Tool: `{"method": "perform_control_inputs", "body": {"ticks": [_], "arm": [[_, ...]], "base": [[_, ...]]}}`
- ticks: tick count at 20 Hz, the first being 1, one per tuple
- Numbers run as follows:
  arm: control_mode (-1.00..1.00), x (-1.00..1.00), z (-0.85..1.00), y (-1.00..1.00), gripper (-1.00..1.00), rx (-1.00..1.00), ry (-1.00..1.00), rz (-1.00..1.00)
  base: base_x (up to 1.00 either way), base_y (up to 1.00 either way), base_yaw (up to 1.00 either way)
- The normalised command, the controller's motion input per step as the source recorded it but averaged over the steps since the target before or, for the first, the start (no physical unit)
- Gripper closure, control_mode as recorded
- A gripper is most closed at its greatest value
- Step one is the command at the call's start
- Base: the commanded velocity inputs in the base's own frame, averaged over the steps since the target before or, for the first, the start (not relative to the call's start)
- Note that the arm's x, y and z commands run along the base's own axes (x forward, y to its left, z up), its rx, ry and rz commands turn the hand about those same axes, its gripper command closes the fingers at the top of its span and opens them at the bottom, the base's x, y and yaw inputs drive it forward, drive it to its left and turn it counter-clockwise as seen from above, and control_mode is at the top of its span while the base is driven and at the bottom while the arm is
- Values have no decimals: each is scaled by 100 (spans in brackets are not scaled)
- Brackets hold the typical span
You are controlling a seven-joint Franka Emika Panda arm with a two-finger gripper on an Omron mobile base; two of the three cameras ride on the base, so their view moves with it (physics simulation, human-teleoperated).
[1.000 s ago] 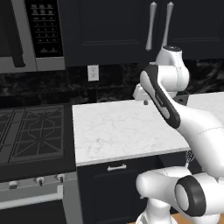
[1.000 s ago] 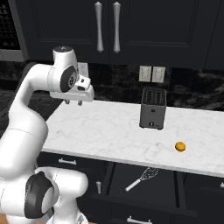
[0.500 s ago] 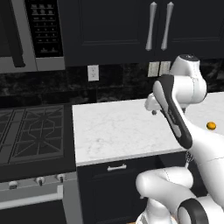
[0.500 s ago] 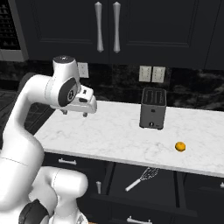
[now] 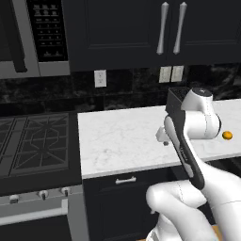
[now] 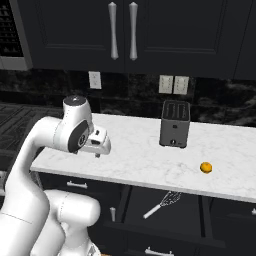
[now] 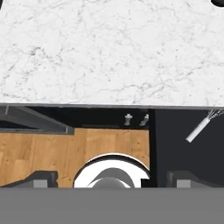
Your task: Pick the whisk from the drawer and place it on the counter.
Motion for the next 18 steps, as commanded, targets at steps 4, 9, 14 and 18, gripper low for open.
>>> {"method": "perform_control_inputs", "body": {"ticks": [4, 9, 14, 18], "arm": [[-100, -3, -86, -1, -100, 2, 0, 0], [100, 0, -28, 0, -100, 0, 0, 0], [100, 0, 0, 0, -100, 0, 0, 0], [100, 0, 0, 0, -100, 0, 0, 0]], "base": [[0, 0, 0], [0, 0, -3], [11, 25, -18], [1, 35, -29]]}}
